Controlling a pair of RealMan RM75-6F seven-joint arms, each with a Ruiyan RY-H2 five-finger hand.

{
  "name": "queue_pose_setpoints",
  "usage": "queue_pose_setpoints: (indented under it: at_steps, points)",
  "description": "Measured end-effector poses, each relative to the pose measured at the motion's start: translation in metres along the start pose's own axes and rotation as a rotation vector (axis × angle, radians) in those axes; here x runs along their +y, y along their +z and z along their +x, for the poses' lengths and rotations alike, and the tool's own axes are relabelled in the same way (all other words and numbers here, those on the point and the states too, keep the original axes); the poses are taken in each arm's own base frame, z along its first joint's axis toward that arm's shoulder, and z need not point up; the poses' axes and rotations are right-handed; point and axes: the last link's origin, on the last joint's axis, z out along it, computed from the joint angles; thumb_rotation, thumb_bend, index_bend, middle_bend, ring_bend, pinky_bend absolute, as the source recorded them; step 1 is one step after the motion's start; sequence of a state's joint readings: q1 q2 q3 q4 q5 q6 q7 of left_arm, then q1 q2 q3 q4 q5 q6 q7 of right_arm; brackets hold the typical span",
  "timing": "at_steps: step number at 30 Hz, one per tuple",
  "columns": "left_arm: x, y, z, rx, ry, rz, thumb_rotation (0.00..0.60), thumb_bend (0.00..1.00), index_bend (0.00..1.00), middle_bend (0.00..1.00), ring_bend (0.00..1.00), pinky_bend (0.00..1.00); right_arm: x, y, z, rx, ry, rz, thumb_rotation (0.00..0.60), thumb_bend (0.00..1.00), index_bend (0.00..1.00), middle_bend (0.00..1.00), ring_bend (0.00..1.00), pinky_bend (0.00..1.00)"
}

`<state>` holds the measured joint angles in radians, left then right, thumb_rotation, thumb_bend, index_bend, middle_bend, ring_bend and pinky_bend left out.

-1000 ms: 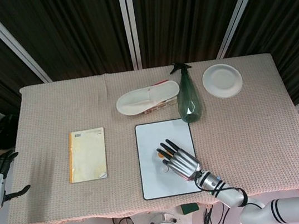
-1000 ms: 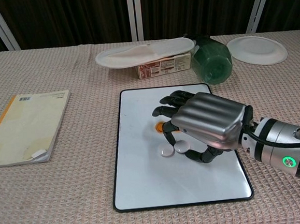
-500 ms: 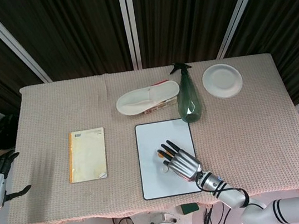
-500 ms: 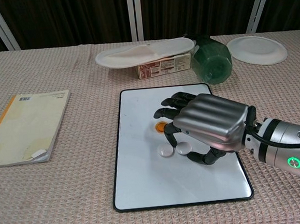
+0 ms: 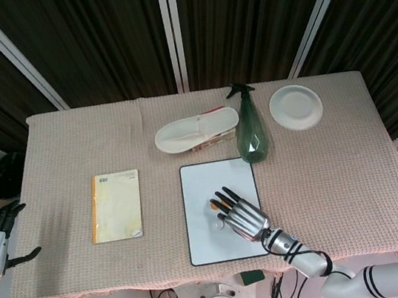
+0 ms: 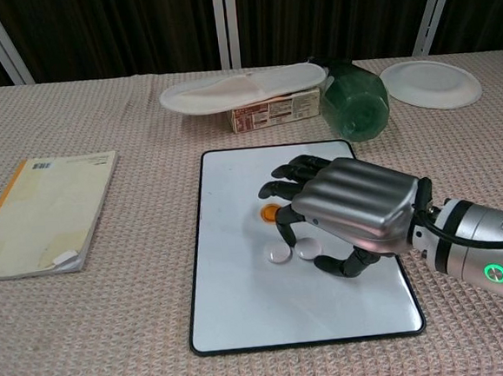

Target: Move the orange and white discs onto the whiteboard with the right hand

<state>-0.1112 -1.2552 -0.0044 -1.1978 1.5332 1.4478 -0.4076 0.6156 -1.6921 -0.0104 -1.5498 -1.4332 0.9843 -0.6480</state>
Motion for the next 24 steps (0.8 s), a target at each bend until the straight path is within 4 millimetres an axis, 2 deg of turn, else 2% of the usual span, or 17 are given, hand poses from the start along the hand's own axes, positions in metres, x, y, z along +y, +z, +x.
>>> queue_pose_setpoints:
  at_steps: [10,16,20,22,24]
  points:
    - [0.001,-0.001,0.0,-0.001,0.002,-0.002,0.6,0.0,0.14,0.09,0.09,0.17,0.005,-0.006,0.007,0.024,0.025,-0.004,0.6,0.17,0.22,0.06,0.0,0.0]
    - [0.003,-0.001,0.002,0.005,0.006,-0.006,0.6,0.0,0.14,0.09,0.09,0.17,0.015,-0.02,0.024,0.106,0.064,-0.02,0.6,0.17,0.17,0.05,0.0,0.0]
    - [0.005,-0.001,0.004,0.012,0.008,-0.012,0.6,0.0,0.14,0.09,0.09,0.17,0.037,-0.043,0.036,0.192,0.084,-0.065,0.6,0.15,0.02,0.0,0.0,0.0]
    - [0.006,-0.002,0.005,0.016,0.01,-0.014,0.6,0.0,0.14,0.09,0.09,0.17,0.053,-0.058,0.04,0.227,0.087,-0.104,0.6,0.15,0.0,0.0,0.0,0.0]
    - [0.007,-0.002,0.005,0.02,0.013,-0.016,0.6,0.0,0.14,0.09,0.09,0.17,0.078,-0.083,0.044,0.271,0.087,-0.176,0.6,0.15,0.0,0.0,0.0,0.0]
